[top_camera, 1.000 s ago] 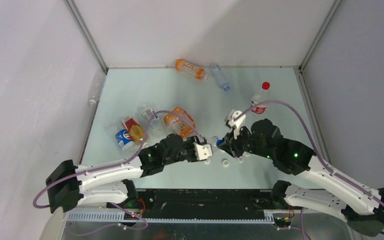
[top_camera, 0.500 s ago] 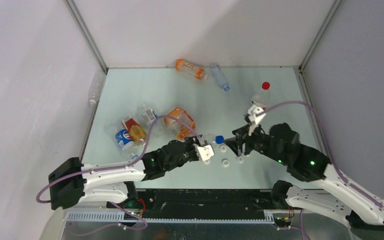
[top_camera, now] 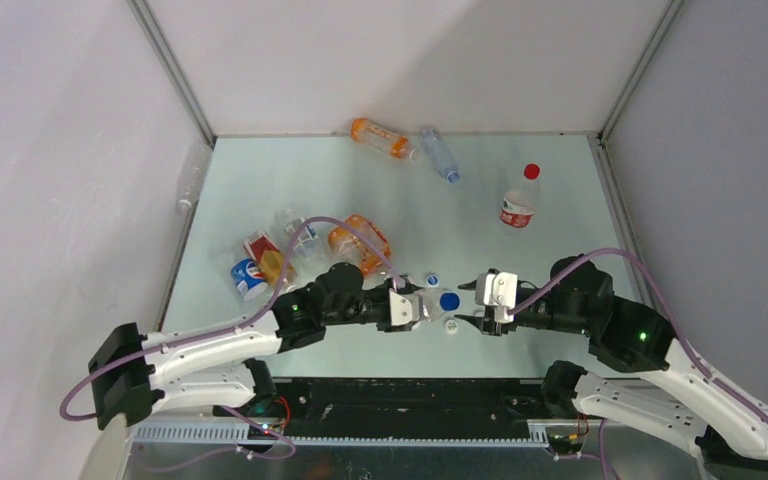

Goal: Screw on the bottle caps

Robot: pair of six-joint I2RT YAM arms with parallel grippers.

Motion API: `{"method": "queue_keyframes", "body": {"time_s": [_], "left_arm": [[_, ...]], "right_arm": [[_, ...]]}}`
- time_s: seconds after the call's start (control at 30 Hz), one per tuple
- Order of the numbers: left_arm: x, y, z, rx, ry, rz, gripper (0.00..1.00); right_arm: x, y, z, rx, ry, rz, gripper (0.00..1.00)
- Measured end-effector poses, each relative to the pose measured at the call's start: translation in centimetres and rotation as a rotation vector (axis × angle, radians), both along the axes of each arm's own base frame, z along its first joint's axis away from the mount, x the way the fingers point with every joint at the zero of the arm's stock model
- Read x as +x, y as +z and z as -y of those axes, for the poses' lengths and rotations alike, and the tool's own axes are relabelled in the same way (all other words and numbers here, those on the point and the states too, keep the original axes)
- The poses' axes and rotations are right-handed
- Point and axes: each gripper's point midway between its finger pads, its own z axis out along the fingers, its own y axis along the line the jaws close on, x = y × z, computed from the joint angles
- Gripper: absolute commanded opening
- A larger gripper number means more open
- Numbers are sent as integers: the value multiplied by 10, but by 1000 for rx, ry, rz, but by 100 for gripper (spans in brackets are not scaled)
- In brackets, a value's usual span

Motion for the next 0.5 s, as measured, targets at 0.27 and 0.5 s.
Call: {"method": "queue_keyframes", "body": {"time_s": [0.27,0.5], "left_arm": [[-14,-5,2,18,-73,-37,30],[-18,-1,5,15,-101,-44,30]], "right_arm": [[-9,-9,-3,-47,85,22,48],[-12,-17,-8,-74,121,10,37]]}}
